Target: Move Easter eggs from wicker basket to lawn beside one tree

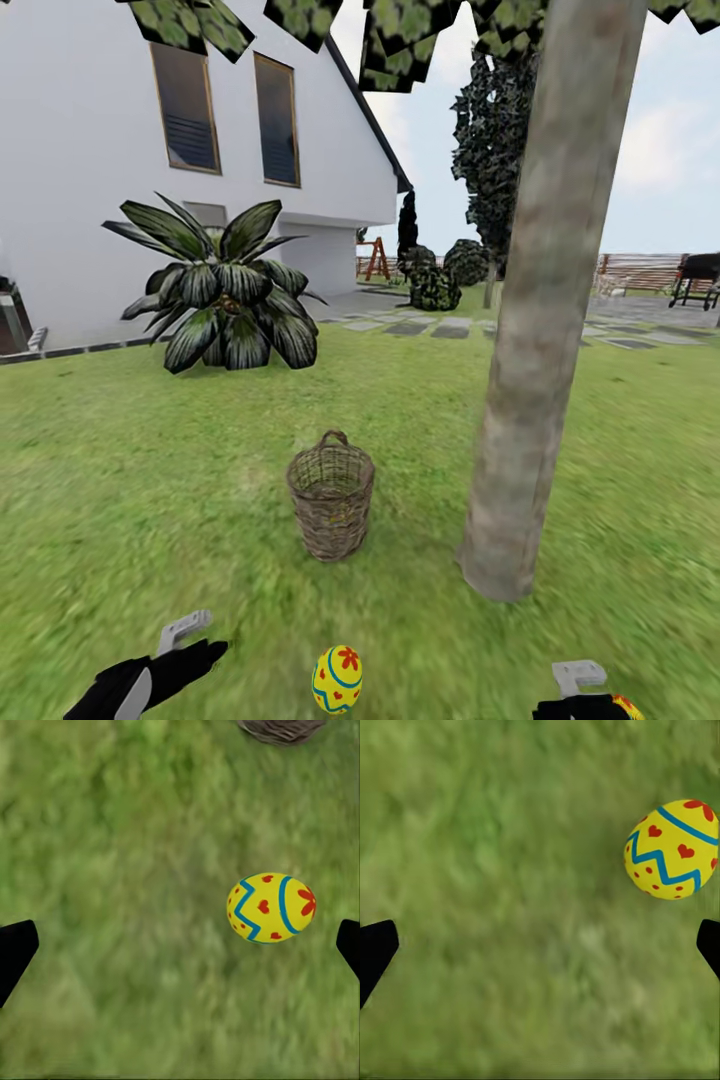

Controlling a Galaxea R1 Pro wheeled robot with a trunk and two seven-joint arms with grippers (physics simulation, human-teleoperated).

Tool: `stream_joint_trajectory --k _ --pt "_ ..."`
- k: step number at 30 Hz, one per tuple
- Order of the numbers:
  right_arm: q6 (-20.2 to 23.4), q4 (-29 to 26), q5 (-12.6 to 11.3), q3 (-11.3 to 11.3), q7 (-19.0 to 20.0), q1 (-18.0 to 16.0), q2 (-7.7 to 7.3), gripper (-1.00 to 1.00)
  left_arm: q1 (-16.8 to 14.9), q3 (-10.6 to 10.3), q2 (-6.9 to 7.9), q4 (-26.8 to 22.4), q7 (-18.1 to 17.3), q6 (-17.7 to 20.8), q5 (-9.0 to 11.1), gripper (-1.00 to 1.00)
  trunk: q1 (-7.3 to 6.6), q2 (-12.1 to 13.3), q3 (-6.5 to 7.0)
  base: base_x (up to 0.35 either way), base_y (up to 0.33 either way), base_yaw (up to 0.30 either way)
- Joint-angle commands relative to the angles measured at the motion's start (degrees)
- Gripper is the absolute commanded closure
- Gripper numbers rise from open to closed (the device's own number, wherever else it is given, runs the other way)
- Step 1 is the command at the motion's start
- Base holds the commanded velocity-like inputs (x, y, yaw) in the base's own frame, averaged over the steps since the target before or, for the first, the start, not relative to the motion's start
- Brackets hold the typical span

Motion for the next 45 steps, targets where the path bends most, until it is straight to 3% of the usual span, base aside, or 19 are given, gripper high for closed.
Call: stream_joint_trajectory --k 1,6,24,45 --pt "0.4 -0.1 0.1 0.1 -0.1 0.0 -0.02 -1.0 0.0 0.3 -0.1 0.0 0.8 0.5 0.4 -1.0 -0.24 0.4 0.02 0.0 0.339 0.0" --pt "0.4 -0.1 0.1 0.1 -0.1 0.0 -0.02 -1.0 0.0 0.2 -0.15 0.0 2.8 0.6 0.4 -1.0 -1.33 2.4 0.45 0.0 0.339 0.0" --pt "0.6 -0.1 0.1 -0.1 0.2 0.0 -0.06 -1.0 0.0 -0.1 -0.22 0.0 2.9 0.9 0.4 -1.0 -5.29 9.6 1.99 0.0 0.339 -0.004" --pt "0.8 -0.1 0.2 -0.1 0.3 0.0 -0.11 -1.0 0.0 -0.2 -0.22 0.1 2.9 1.0 0.4 -1.0 -9.9 18.0 3.83 0.0 0.339 -0.105"
